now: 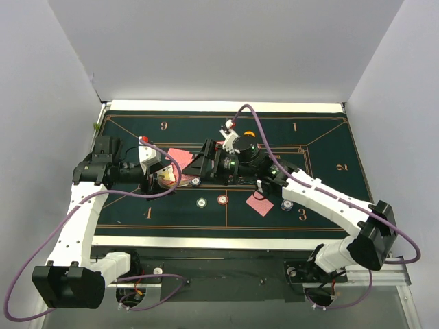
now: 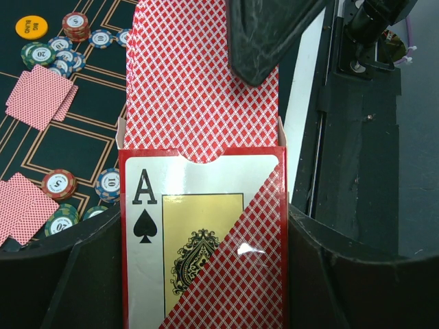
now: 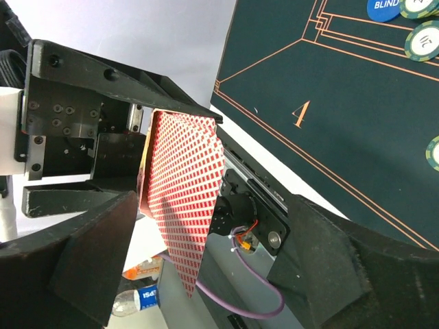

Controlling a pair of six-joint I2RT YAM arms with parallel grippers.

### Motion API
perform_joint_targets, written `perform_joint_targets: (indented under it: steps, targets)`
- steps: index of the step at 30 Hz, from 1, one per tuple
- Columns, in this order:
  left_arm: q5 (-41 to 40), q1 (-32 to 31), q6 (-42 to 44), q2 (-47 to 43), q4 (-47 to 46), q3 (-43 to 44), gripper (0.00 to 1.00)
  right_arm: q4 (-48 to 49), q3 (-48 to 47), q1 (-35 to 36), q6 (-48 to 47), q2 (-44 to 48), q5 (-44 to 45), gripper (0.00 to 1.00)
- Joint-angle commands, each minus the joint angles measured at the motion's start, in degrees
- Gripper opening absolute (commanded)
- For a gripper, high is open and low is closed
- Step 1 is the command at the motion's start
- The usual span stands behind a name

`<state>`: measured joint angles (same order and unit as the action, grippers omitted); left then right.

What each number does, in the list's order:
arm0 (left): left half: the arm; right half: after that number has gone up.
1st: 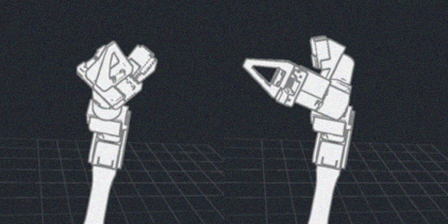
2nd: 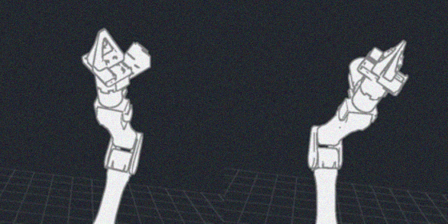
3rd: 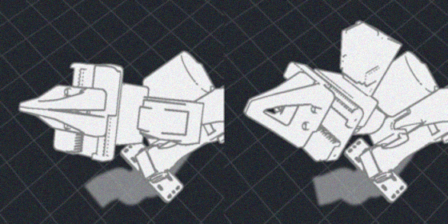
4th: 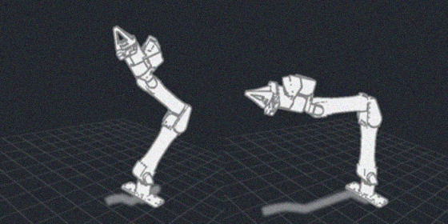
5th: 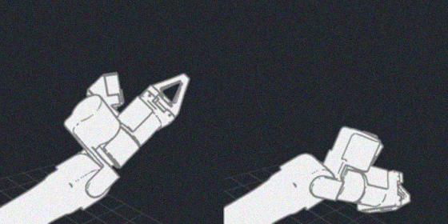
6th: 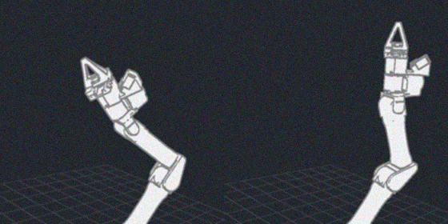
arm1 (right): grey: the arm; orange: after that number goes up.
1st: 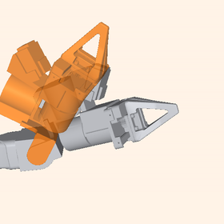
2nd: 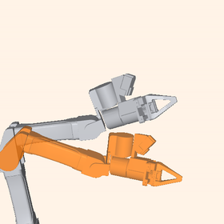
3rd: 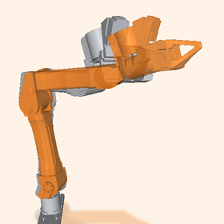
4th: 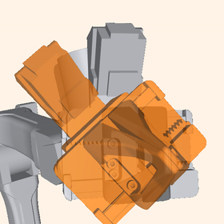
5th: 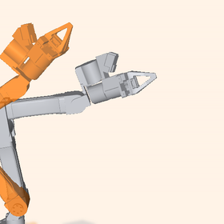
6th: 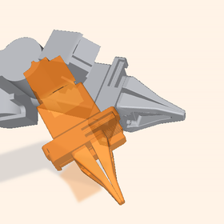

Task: Distribute texas hold em gaming equipment

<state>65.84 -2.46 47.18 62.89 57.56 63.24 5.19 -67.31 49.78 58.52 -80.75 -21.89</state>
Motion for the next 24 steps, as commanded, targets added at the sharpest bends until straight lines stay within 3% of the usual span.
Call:
perform_joint_targets:
  steps: [1,6,9,14,24]
  targets:
    - [3.33,0.44,0.28,-1.19,-1.49,1.18,0.0,-0.71,-2.74,0.67,-0.6,-0.99,1.32,0.81]
    - [3.33,0.35,0.11,-1.46,-1.57,1.36,0.0,-1.41,-2.74,0.5,-0.69,-0.64,2.11,0.64]
    - [3.41,0.44,0.02,-1.37,-1.57,1.44,0.0,-1.94,-2.65,0.06,-0.43,-0.11,2.2,0.48]
    - [3.59,0.44,-0.33,-1.19,-1.92,1.53,0.0,-2.03,-0.64,-0.82,0.01,1.82,2.64,0.32]
    - [3.94,0.35,-0.77,-1.19,-2.54,1.44,0.0,-2.55,1.39,-2.49,-0.07,5.6,2.99,0.31]
